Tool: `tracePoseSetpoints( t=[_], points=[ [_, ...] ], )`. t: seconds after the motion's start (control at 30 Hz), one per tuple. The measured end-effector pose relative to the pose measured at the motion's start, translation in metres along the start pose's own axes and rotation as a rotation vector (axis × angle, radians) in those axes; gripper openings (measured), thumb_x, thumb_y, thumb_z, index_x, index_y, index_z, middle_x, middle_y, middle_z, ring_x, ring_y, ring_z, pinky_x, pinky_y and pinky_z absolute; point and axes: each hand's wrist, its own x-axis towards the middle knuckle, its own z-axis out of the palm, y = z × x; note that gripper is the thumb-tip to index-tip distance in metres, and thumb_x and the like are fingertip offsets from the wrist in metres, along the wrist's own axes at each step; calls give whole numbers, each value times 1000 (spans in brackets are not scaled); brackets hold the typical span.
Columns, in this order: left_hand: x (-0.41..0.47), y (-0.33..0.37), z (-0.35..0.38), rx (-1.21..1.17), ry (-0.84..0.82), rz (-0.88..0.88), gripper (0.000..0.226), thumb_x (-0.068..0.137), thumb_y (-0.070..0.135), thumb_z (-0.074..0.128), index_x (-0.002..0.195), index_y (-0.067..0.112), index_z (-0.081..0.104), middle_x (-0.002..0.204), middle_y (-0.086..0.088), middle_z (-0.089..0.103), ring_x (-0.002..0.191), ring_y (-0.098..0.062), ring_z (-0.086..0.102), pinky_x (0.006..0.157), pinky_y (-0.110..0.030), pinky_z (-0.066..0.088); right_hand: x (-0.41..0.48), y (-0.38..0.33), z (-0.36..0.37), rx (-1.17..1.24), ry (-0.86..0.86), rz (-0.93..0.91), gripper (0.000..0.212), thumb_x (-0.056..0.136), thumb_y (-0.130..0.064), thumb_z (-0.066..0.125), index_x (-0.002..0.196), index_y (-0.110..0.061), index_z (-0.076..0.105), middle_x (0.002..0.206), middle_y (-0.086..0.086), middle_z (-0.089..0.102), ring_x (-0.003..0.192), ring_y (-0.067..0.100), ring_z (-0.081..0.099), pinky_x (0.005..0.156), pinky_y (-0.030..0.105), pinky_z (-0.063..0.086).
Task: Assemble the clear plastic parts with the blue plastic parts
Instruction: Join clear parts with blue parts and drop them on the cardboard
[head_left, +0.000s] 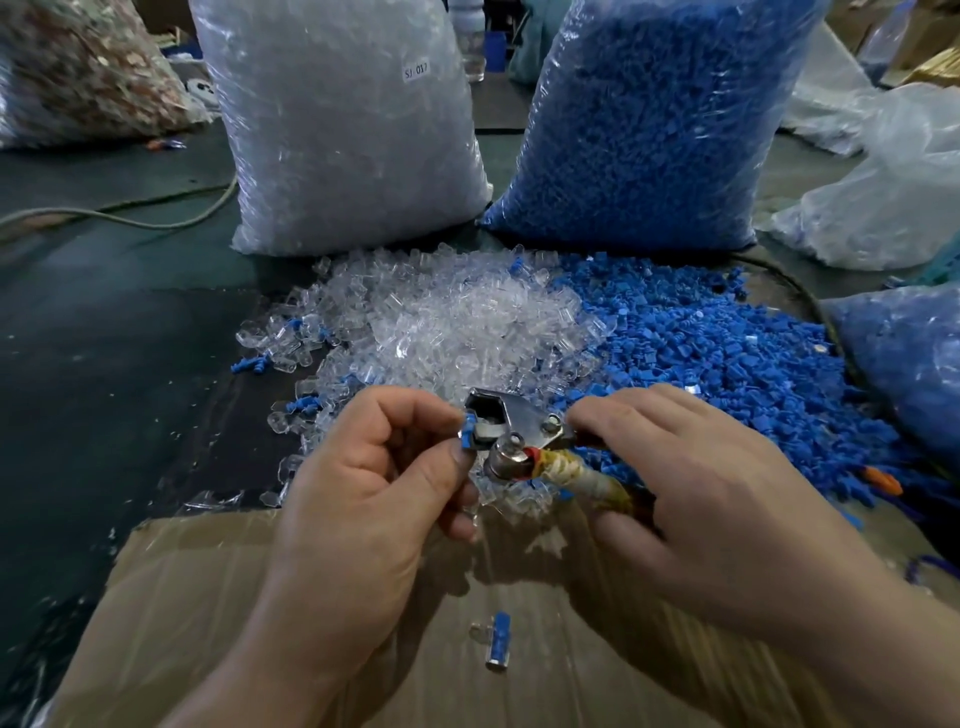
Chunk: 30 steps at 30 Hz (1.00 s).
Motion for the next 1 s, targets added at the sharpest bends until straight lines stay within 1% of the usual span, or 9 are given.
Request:
tracePoseSetpoints(
  t=[0.1,0.23,0.37,0.47,0.53,0.63,0.73,0.9,1.0],
  points=[
    [0,1,0,-4,1,21,17,74,16,66,84,28,70,73,-3,68,61,-15,65,52,-24,54,2,-2,3,-13,-8,-17,59,79,-48,41,131,-23,56,103,-10,63,93,18,59,82,35,53],
    [0,2,-3,29,-7,37,16,75,16,65,85,27,70,73,-5,68,61,-15,65,53,-23,55,5,-4,6,10,-6,6,55,78,-47,45,125,-24,61,93,-14,61,85,14,57,77,25,42],
    [-1,3,-3,29,-41,49,15,76,14,67,86,25,70,74,-3,68,61,-15,65,54,-23,54,2,-5,5,27,-2,13,54,77,-48,39,120,-25,63,89,-16,60,81,11,55,73,23,36],
    [0,3,-3,23,-58,66,11,78,19,73,86,25,70,77,-1,69,62,-14,66,54,-23,54,-1,-4,4,35,12,19,52,75,-47,41,117,-25,63,88,-15,60,81,13,57,72,25,39],
    [-1,2,-3,31,-55,77,15,78,14,71,85,27,70,77,-1,69,62,-14,66,54,-22,54,-1,-5,4,29,19,16,51,74,-45,41,115,-25,64,86,-14,60,79,14,58,71,25,40],
    [-1,1,-4,27,-48,85,21,79,8,66,85,28,70,76,-1,69,62,-13,66,54,-22,54,-1,-5,4,12,27,10,49,74,-45,42,114,-25,63,85,-14,60,78,14,56,72,24,37],
    [-2,3,-3,23,-58,101,23,80,7,65,86,29,70,77,-2,70,64,-14,67,55,-22,55,-1,-5,3,-20,17,8,51,75,-48,42,118,-27,59,90,-14,58,82,13,55,74,24,37],
    [-3,4,1,7,-58,134,23,79,4,65,85,26,69,77,-4,70,62,-13,66,55,-23,56,0,-6,3,-43,-35,6,56,77,-53,38,127,-31,49,97,-15,56,89,14,54,78,29,46],
    [-3,6,2,-2,-81,144,21,79,4,66,84,24,67,78,-4,71,60,-13,65,55,-23,57,0,-6,4,-40,-48,2,57,76,-52,37,128,-31,49,98,-17,55,90,12,52,80,29,47]
  ],
)
